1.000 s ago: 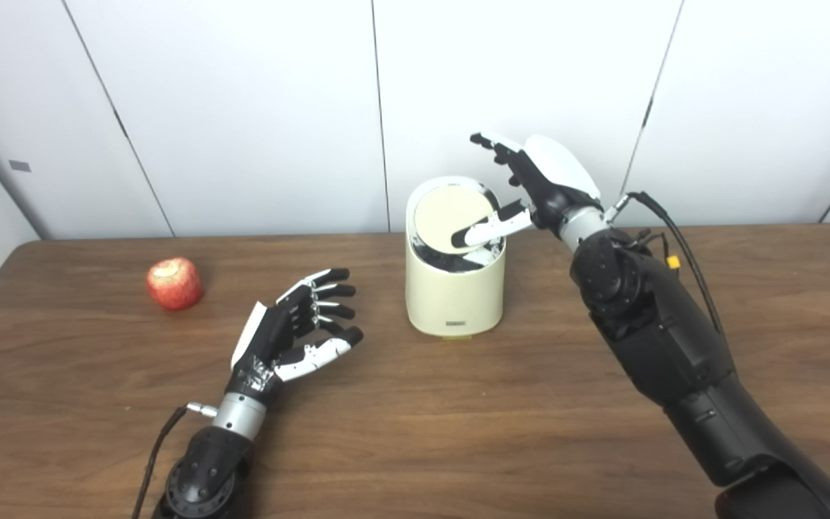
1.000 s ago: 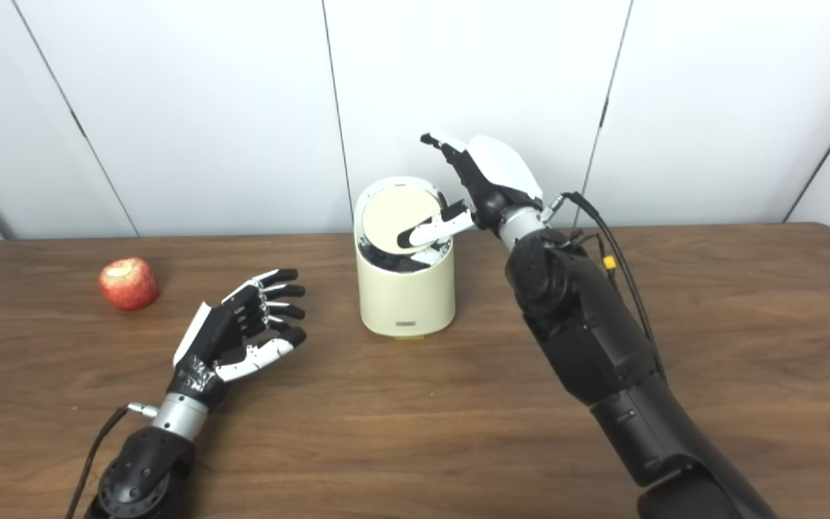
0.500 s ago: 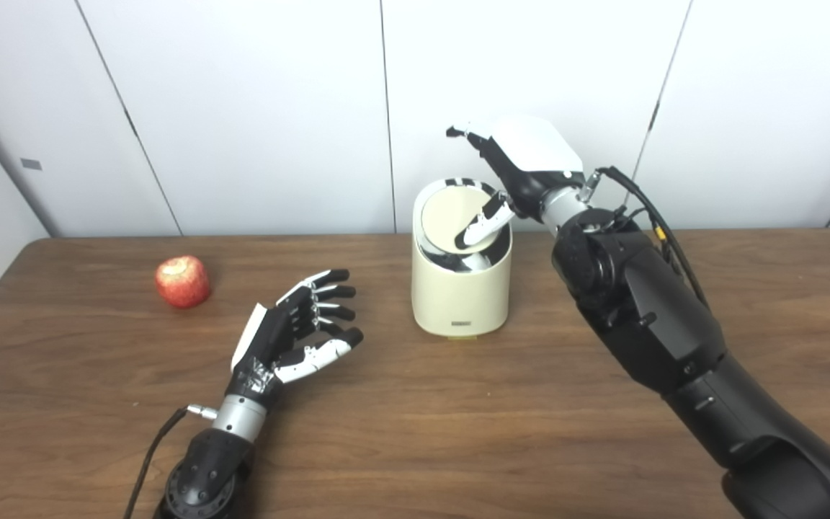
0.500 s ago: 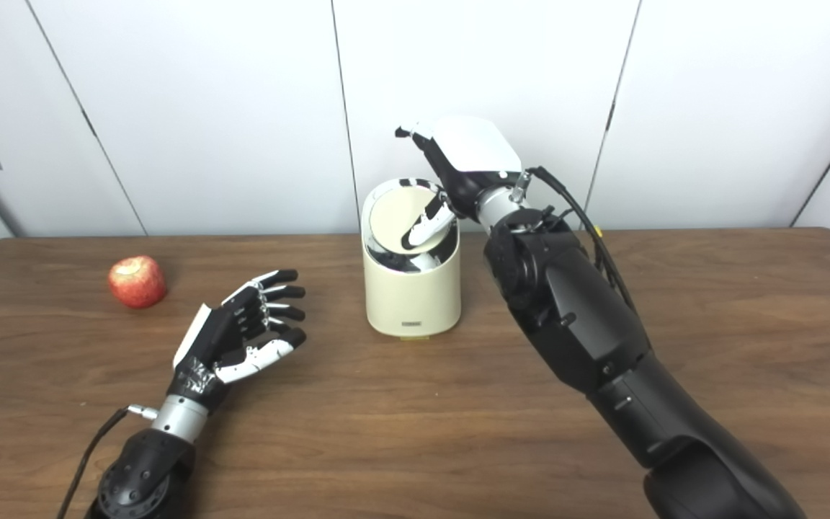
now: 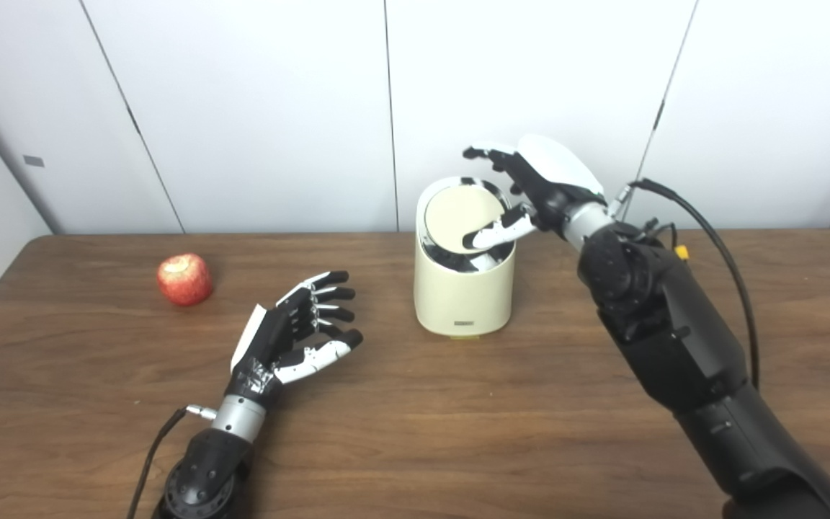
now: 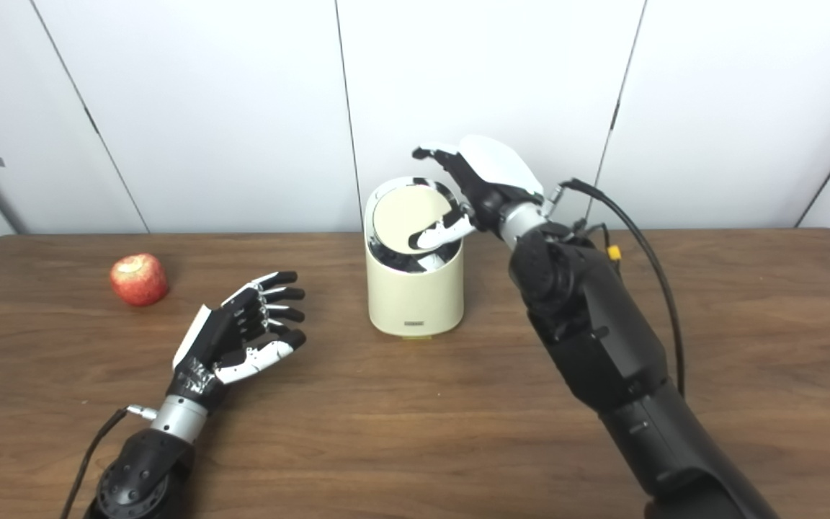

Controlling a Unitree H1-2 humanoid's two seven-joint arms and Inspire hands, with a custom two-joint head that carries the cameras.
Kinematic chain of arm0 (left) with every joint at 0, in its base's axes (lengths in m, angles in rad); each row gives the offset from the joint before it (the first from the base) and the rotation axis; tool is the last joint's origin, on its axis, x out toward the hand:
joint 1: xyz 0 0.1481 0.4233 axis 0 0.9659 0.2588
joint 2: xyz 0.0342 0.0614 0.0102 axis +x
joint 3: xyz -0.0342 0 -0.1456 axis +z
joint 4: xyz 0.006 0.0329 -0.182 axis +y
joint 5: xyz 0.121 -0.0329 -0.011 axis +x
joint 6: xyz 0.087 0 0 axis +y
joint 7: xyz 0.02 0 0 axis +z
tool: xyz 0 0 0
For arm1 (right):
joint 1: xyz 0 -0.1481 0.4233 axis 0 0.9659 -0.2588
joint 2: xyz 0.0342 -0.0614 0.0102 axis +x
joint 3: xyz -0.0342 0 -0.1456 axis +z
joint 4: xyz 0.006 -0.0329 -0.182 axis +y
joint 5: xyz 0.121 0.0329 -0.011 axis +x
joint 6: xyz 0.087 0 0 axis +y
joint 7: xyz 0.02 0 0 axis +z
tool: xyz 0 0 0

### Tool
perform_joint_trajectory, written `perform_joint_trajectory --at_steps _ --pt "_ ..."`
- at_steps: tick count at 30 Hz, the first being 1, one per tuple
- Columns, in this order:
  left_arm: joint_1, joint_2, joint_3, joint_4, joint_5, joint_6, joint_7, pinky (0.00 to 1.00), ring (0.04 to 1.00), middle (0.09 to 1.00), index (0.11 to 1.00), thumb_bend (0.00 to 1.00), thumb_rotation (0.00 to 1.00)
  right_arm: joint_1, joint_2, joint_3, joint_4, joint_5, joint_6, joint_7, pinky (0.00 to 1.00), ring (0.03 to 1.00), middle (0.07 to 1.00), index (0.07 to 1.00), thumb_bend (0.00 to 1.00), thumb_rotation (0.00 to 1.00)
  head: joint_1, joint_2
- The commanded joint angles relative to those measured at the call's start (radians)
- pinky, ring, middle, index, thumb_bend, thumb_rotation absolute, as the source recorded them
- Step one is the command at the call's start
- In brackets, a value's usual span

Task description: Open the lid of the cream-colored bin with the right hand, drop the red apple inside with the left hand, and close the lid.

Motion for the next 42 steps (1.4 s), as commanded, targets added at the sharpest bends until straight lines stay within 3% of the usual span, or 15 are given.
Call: perform_joint_trajectory --at_steps 1,5,11,14,20,28,34,42 --pt "-0.033 0.007 0.004 -0.012 -0.006 -0.031 0.001 0.54 0.654 0.758 0.831 0.71 0.23 -0.018 -0.015 -0.058 -0.053 0.05 -0.012 -0.038 0.58 0.757 0.854 0.842 0.77 0.18 0.0 0.001" --pt "-0.034 0.004 0.004 -0.014 -0.001 -0.027 0.006 0.54 0.652 0.755 0.827 0.7 0.21 0.042 -0.008 -0.156 -0.092 0.139 -0.07 -0.109 0.6 0.752 0.827 0.831 0.76 0.17 0.002 0.0" --pt "-0.035 0.004 0.005 -0.003 -0.004 -0.04 0.004 0.54 0.655 0.756 0.828 0.7 0.23 0.153 -0.018 -0.236 -0.064 0.277 -0.209 -0.176 0.59 0.766 0.831 0.835 0.74 0.23 -0.002 -0.001" --pt "-0.035 0.001 0.006 -0.01 -0.005 -0.032 0.007 0.54 0.655 0.756 0.828 0.7 0.22 0.217 -0.021 -0.246 -0.074 0.325 -0.266 -0.189 0.61 0.769 0.83 0.837 0.73 0.32 -0.002 -0.001" --pt "-0.03 0.0 0.007 -0.036 -0.004 -0.008 0.009 0.54 0.659 0.761 0.83 0.7 0.21 0.342 -0.025 -0.262 -0.092 0.407 -0.378 -0.21 0.66 0.786 0.845 0.862 0.73 0.4 0.0 -0.001" --pt "-0.029 0.004 0.01 -0.043 -0.009 -0.004 0.004 0.54 0.66 0.764 0.833 0.7 0.2 0.425 -0.011 -0.262 -0.1 0.47 -0.462 -0.215 0.67 0.774 0.855 0.875 0.72 0.31 0.001 -0.007" --pt "-0.033 0.007 0.01 -0.04 -0.003 -0.015 0.007 0.55 0.666 0.769 0.837 0.7 0.23 0.456 -0.003 -0.242 -0.097 0.451 -0.513 -0.232 0.65 0.775 0.854 0.869 0.71 0.23 0.001 -0.01" --pt "-0.036 0.005 0.012 -0.035 -0.009 -0.039 0.006 0.53 0.657 0.766 0.834 0.7 0.24 0.481 0.006 -0.243 -0.073 0.456 -0.533 -0.239 0.62 0.78 0.869 0.876 0.72 0.2 0.0 -0.015"
